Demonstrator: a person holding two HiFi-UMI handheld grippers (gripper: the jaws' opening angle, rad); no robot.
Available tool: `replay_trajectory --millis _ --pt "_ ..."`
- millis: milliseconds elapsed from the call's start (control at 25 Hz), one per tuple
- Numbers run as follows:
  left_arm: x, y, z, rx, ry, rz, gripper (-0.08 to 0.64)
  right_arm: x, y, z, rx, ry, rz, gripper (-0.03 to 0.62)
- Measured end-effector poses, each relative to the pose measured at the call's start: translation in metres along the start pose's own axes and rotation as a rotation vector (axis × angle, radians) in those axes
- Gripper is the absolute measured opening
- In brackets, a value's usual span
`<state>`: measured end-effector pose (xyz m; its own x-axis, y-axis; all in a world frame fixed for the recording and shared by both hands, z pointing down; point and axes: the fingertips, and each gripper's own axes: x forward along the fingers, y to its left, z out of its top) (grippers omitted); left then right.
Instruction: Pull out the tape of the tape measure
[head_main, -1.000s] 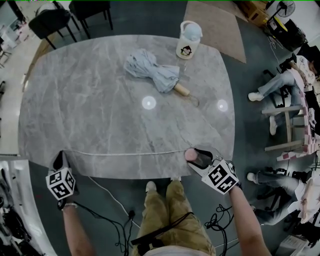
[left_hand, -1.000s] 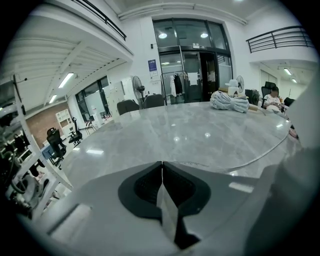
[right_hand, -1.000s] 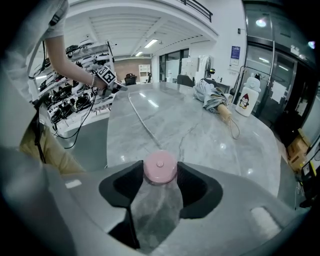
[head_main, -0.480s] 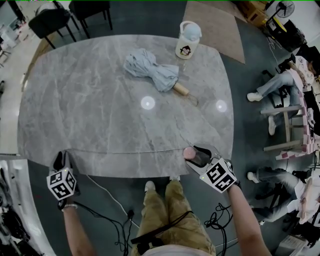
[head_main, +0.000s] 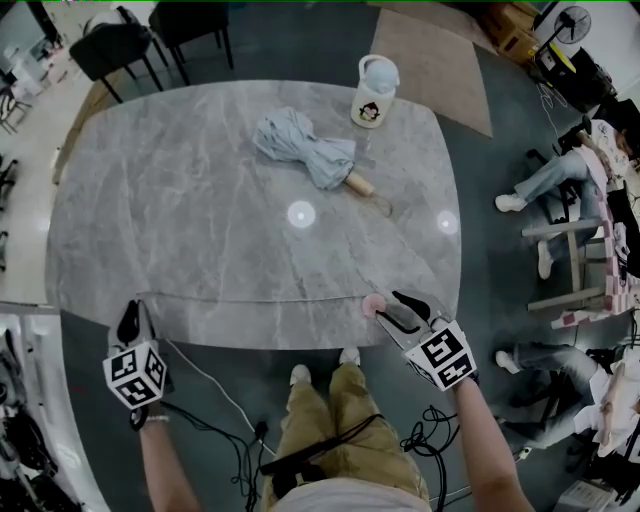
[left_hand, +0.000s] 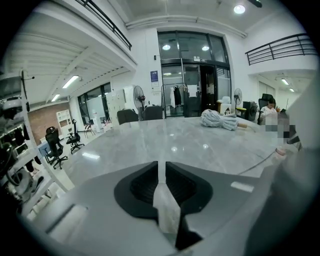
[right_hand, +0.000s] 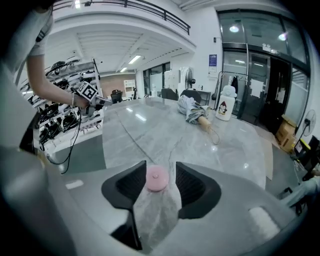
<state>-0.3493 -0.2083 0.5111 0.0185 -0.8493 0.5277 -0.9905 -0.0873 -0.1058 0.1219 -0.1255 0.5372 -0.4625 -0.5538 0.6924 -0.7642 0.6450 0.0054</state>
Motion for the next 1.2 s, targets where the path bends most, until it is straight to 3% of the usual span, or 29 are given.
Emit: replay_trajectory --millis 120,320,480,760,1200 --pt "-0.013 -0.027 0.019 0.021 -0.036 -0.036 0.013 -0.013 -0.004 0.010 0.028 -0.048 -0.049 0.112" --pt "-0.034 -0.080 0.049 0.054 -0.075 -0.133 0.014 -0.040 -0.017 0.033 0.099 -0.144 -0.151 0.003" --pt "-0.053 -0.132 0.076 0.091 -0.133 -0.239 0.014 -0.063 -0.021 0.054 0.167 -0.234 -0.189 0.002" --pt "-0.091 -0.208 0.112 0.121 -0.188 -0.387 0.014 -0.102 -0.014 0.078 0.178 -0.309 -0.210 0.002" --pt "-0.142 -0.284 0.128 0.217 -0.187 -0.578 0.014 -0.144 -0.006 0.095 0.170 -0.388 -0.240 0.002"
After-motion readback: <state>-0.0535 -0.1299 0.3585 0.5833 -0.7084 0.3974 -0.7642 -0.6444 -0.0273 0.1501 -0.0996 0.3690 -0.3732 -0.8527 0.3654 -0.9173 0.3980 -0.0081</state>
